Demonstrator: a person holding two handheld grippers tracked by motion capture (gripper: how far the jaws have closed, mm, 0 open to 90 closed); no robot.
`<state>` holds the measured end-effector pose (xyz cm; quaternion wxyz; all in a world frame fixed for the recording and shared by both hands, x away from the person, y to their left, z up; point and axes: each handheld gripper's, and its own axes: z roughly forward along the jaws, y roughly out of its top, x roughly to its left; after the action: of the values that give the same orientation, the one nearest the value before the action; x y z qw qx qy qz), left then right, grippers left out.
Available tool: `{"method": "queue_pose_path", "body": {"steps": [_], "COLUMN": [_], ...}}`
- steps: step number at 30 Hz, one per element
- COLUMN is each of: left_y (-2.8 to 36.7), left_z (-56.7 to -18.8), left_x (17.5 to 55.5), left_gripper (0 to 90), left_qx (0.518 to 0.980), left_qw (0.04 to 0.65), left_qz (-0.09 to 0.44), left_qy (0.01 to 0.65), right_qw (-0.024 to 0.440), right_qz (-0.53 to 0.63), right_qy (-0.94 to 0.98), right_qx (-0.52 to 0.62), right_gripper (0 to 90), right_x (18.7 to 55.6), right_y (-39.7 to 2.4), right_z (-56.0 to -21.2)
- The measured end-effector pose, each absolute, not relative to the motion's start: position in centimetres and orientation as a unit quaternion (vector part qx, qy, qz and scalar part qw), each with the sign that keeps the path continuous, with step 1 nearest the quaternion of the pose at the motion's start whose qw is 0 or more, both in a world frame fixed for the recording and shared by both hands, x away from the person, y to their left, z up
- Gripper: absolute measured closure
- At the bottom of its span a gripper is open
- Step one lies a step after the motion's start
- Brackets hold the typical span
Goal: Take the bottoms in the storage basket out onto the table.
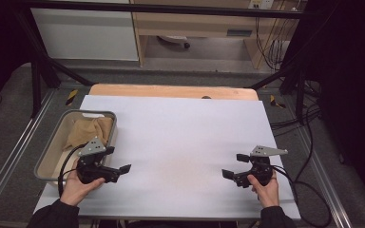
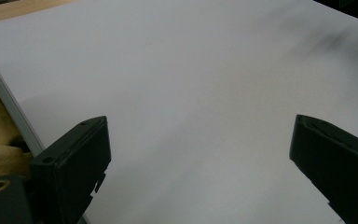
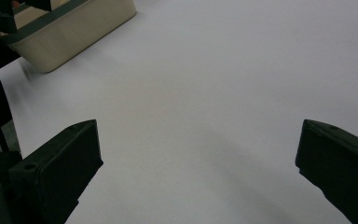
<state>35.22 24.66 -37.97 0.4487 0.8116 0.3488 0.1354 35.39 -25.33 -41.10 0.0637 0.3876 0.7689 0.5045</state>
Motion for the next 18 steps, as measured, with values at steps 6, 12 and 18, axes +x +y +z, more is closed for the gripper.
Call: {"method": "queue_pose_path", "body": {"steps": [6,12,18], "left_y": [24.62,24.56,24.53], "left_z": [-37.95,-37.95,-37.90], "left_x": [35.20,35.14,35.01], "left_gripper": [5.1,5.1,5.1], "left_qx": [0.811,0.813,0.815], "left_qw": [0.448,0.445,0.441], "left_qz": [0.137,0.138,0.140], "left_qy": [0.350,0.348,0.349], "right_qw": [0.062,0.060,0.059], "right_qz": [0.505,0.504,0.498], "right_qy": [0.768,0.769,0.774], "right_qx": [0.389,0.387,0.385], "right_gripper": [0.6,0.6,0.7], "right_x": [35.40,35.37,35.41], "right_y": [-25.43,-25.44,-25.28], "right_z": [-41.13,-41.13,-41.32]}}
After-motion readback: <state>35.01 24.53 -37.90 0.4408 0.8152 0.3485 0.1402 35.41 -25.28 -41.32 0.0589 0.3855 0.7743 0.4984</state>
